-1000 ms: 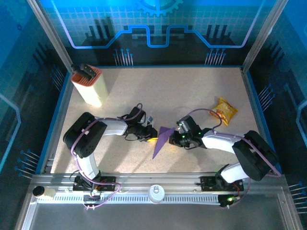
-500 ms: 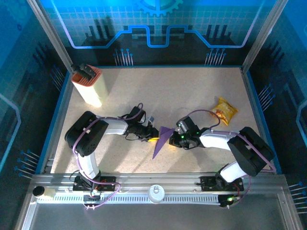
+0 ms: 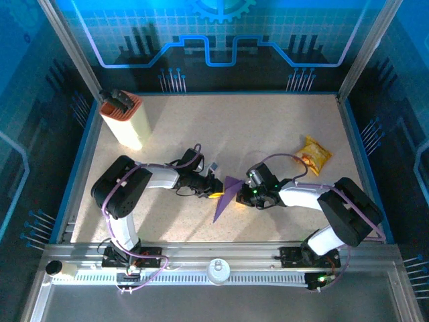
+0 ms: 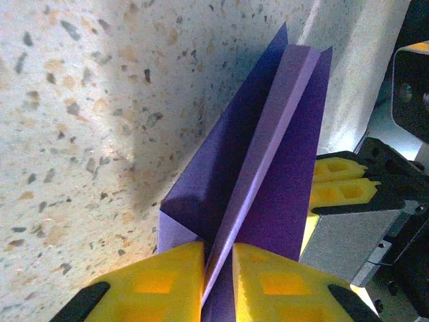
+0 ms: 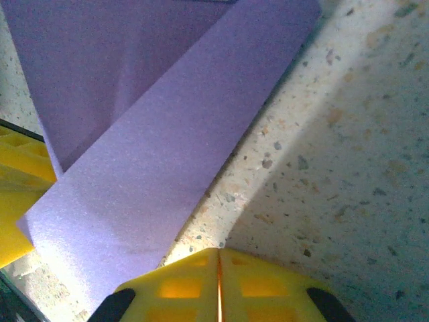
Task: Fold a paper plane with a square sheet of paper (pick it up from the middle)
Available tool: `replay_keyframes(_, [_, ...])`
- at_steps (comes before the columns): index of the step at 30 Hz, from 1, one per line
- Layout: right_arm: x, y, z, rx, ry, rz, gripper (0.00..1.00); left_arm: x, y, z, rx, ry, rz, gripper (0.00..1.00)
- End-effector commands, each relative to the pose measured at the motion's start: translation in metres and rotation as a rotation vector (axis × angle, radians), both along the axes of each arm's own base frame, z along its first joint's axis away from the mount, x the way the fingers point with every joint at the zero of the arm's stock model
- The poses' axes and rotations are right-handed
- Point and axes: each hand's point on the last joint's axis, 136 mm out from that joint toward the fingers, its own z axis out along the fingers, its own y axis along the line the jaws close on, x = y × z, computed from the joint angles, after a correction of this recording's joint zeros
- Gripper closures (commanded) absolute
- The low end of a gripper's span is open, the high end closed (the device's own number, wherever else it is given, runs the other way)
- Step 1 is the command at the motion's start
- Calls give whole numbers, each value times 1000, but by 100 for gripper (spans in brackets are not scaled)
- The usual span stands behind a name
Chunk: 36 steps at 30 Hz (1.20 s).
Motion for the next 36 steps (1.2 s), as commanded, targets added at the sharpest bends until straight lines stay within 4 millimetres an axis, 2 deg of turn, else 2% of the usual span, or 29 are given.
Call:
replay_keyframes(1, [-1, 5, 0, 8, -7, 6, 89, -6, -6, 8, -31, -42, -54, 85])
replay_keyframes(11, [-4, 0, 15, 37, -40, -16, 85, -12, -6, 24, 49, -186, -83, 94])
replay_keyframes(14, [-5, -5, 26, 40, -66, -31, 80, -8, 6, 27, 133, -240, -36, 95])
replay_keyframes(18, [-4, -8, 45, 53, -93, -46, 74, -3, 31, 29, 293, -305, 40, 97])
replay_keyframes(25, [6, 19, 85, 206, -137, -60, 51, -6, 54, 41, 422, -406, 100, 97])
replay_keyframes(27, [9, 27, 91, 222, -145, -59, 49, -8, 56, 41, 438, -412, 105, 96])
replay_keyframes(30, [10, 43, 93, 227, -136, -39, 48, -9, 56, 41, 453, -413, 106, 96])
replay_keyframes(36, [18, 68, 82, 271, -86, -69, 47, -12, 55, 35, 478, -396, 93, 96])
